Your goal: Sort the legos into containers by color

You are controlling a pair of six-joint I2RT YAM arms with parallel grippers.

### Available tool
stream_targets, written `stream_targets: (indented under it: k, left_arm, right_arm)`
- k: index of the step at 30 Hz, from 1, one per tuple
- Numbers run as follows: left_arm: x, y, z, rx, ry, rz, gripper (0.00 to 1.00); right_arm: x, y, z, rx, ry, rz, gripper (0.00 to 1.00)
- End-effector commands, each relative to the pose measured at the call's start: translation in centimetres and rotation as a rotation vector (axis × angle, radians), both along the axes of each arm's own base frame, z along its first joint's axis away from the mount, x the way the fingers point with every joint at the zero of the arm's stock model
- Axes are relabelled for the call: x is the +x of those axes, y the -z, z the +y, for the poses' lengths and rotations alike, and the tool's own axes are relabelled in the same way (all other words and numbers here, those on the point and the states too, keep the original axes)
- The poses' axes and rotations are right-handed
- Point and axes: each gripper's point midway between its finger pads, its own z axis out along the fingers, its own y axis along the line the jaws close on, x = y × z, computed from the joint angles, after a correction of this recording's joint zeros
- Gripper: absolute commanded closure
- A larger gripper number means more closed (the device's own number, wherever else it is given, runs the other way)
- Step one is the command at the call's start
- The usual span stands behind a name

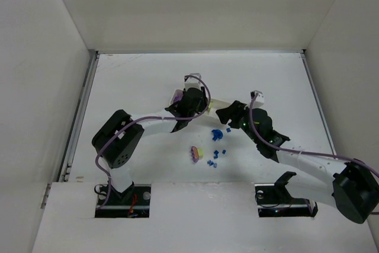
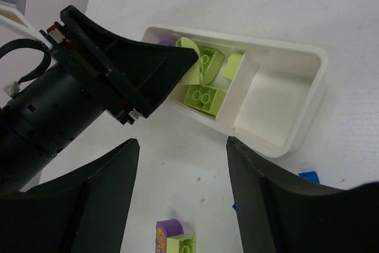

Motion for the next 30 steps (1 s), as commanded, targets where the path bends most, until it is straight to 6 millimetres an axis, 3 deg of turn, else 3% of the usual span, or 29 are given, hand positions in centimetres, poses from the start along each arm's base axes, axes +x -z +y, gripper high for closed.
stream_targets:
  k: [1,5,9,15,18,20,25,30]
  left_arm:
    - [0.7,-1.5,0.0,0.051,-0.027,-0.041,0.71]
    - [0.7,-1.1,0.2,0.076,-0.031,-0.027,0.61]
    - [0.6,-2.0,0.5,0.051,-0.034,-0.038,0.53]
    - [-0.2,-3.9,1.2,0.015,-0.029,-0.060,0.51]
    - [-1.3,-4.8,2.0,-0.015,-0.027,-0.061,0.52]
    - [-2.2,-5.2,2.6,-0.050,-0.026,-0.050,0.52]
    - [-5.2,-5.4,5.0,-0.147,-0.040,0.016,0.53]
    - [-7.3,-4.8,8.5,-0.171,-0.095,0.054,0.53]
  right_arm:
    - [-0.2,-0.5,0.4,0.002,-0.006,-0.029,0.33]
    - [-1.1,0.5,1.6,-0.017,-0.036,-0.010,0.32]
    - [-2.4,1.3,3.3,-0.037,-0.088,0.006,0.33]
    - [-4.7,3.6,5.1,-0.079,-0.160,0.054,0.32]
    - [-7.2,5.0,6.7,-0.145,-0.244,0.091,0.23]
    - [-9.0,5.9,7.7,-0.197,-0.291,0.117,0.15]
    - [-12.0,8.1,9.1,-0.313,-0.368,0.188,0.09]
    - [-12.7,9.8,10.7,-0.378,-0.385,0.234,0.10]
